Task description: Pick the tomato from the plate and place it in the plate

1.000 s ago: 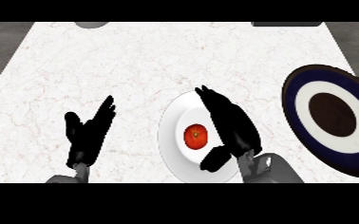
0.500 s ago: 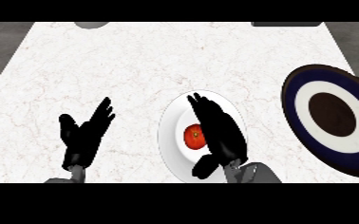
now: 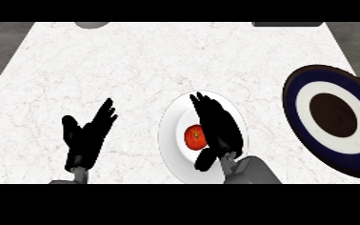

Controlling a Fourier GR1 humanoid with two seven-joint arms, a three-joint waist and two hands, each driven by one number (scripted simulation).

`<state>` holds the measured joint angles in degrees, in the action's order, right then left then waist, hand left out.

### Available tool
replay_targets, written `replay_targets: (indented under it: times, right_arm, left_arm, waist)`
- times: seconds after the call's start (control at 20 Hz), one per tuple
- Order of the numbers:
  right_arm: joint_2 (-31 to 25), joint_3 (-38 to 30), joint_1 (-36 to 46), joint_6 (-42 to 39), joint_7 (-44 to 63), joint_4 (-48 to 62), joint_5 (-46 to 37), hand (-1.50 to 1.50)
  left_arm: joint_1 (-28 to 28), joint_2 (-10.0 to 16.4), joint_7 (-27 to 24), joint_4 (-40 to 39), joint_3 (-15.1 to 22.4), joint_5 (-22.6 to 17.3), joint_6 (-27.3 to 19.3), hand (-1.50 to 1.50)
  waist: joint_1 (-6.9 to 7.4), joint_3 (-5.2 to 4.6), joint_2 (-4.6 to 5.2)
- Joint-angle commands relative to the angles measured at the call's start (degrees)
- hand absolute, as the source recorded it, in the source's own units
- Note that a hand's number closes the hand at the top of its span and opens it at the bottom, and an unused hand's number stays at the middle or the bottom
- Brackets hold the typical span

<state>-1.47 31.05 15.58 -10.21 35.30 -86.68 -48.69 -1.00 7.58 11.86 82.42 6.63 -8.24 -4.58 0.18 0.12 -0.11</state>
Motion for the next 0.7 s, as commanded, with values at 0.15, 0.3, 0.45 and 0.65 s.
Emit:
replay_targets:
  times: [0.15,0.3,0.45,0.65]
  right_arm:
    - [1.4,-0.8,0.7,2.2,-4.3,9.1,-1.7,-1.50]
    - [1.0,0.7,2.8,-1.9,-4.5,11.8,-1.8,1.50]
    - [1.1,2.5,1.2,0.8,-8.4,12.7,-5.2,1.50]
    - [0.7,1.1,0.1,0.8,-9.7,10.2,-7.4,1.50]
  left_arm:
    - [-0.4,1.3,0.3,-1.3,-3.1,-0.7,3.1,0.00]
    - [2.7,-1.7,2.7,0.3,-0.8,1.9,-1.0,0.00]
    - [0.6,0.2,2.8,0.5,-2.6,0.5,2.0,0.00]
    - [-2.1,-1.0,3.0,3.9,-2.1,1.9,1.4,0.00]
  waist:
    - [0.01,-0.12,0.12]
    - [0.07,-0.11,0.15]
    - [0.07,-0.11,0.11]
    - [-0.02,-0.12,0.07]
